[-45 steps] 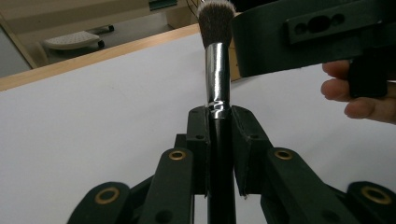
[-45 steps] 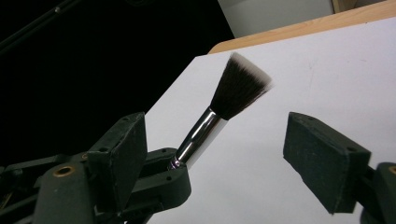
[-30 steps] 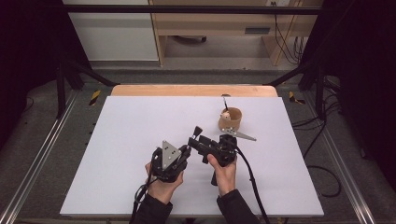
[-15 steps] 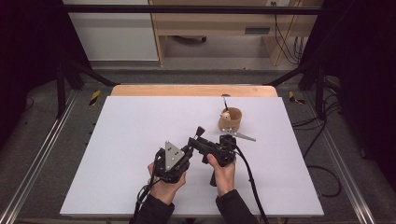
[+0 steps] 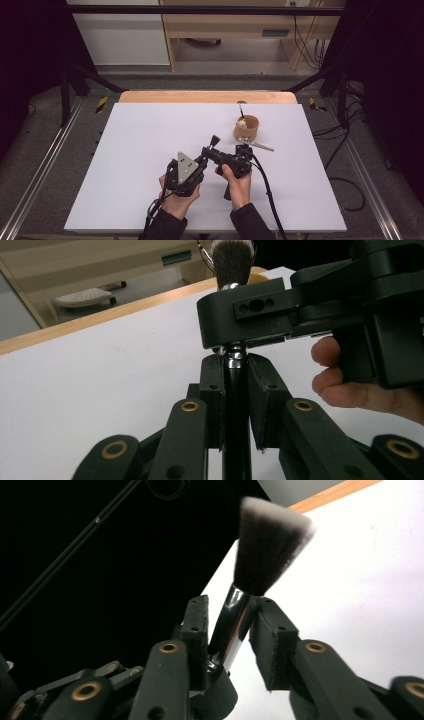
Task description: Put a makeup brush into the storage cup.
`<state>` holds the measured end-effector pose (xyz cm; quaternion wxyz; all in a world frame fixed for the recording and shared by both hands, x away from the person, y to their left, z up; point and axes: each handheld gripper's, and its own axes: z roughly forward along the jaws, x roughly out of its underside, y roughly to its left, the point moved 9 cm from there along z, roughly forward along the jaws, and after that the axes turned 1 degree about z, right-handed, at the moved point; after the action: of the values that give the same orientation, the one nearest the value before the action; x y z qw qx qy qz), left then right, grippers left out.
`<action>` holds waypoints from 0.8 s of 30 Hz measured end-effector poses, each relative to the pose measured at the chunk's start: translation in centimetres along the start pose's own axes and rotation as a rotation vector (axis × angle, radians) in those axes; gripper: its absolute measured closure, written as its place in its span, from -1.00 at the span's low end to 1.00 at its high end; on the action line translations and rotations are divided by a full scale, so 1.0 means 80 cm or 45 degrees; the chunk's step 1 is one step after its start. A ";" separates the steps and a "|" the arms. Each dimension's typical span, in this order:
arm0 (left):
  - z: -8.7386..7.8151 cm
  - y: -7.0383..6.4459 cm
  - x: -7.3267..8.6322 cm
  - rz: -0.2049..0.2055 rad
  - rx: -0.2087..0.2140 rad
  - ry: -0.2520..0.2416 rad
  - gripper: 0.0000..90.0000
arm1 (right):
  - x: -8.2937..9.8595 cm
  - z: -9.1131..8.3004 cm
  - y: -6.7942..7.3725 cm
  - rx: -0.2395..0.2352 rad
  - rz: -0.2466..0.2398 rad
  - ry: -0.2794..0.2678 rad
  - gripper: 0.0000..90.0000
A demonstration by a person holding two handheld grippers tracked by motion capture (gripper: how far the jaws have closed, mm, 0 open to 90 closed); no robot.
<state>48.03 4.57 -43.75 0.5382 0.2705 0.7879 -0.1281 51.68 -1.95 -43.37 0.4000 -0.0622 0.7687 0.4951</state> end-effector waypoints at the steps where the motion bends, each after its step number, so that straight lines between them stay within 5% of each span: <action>1: 0.000 0.000 0.000 0.003 -0.001 -0.001 0.73 | 0.000 0.000 0.001 -0.006 0.002 0.000 0.63; 14: -0.003 -0.002 -0.003 0.022 0.018 -0.016 0.70 | -0.002 -0.004 0.008 -0.062 -0.037 -0.015 0.72; 24: -0.006 0.010 -0.004 0.011 0.110 0.009 0.16 | -0.014 -0.012 -0.001 0.007 -0.122 -0.064 0.72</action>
<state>48.19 5.36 -43.19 0.5240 0.2971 0.7823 -0.1587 51.96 -3.10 -42.47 0.4427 -0.0854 0.7559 0.4748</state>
